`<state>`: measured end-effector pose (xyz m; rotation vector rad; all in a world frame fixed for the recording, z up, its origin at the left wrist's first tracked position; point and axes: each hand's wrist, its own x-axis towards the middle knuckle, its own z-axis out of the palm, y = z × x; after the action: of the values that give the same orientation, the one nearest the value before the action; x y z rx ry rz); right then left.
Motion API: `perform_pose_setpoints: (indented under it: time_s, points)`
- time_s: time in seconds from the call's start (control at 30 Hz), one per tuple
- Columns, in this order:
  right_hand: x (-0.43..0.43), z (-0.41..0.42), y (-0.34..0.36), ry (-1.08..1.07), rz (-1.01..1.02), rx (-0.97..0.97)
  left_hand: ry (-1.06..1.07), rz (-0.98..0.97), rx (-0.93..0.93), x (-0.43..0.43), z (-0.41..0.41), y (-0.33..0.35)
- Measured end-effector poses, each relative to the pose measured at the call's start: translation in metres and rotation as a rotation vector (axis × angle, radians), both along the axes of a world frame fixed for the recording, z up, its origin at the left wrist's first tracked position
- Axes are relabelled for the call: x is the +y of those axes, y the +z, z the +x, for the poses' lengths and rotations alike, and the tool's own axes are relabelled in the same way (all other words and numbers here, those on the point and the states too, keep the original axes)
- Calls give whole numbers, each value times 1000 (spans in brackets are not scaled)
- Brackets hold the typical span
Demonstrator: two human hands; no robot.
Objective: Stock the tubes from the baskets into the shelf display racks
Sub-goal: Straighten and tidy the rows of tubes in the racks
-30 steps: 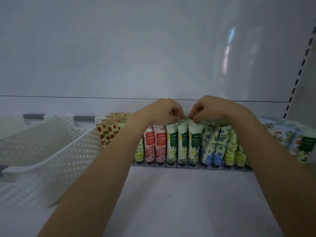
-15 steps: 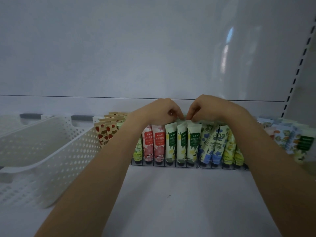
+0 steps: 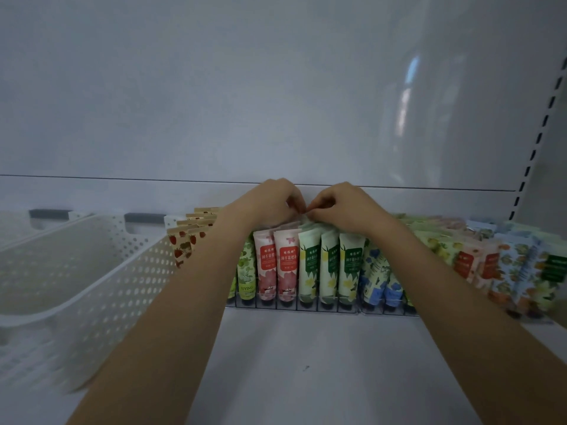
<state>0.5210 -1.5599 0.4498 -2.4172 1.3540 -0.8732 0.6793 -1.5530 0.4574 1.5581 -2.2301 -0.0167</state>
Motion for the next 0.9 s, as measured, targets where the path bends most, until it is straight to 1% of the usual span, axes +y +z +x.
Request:
perform_pose_setpoints:
  time_s: [0.27,0.33,0.5,0.57,0.67,0.8,0.9]
  points:
    - [-4,5,2,-69,119,-56,45,84,34,-3,8,4]
    - [-4,5,2,-78,101,-34,40,92,45,-2,7,3]
    - [-5,7,5,-64,-80,-51,17,109,62,-2,8,4]
    - [-5,7,5,-32,-73,-19,10,107,61,-2,8,4]
    - [-5,7,-2,7,0,55,8,101,63,-2,8,3]
    - [-6,0,5,-11,-28,-11,-2,78,65,-2,7,3]
    - [-9,-12,11,-46,-26,13,-44,31,87,-2,3,3]
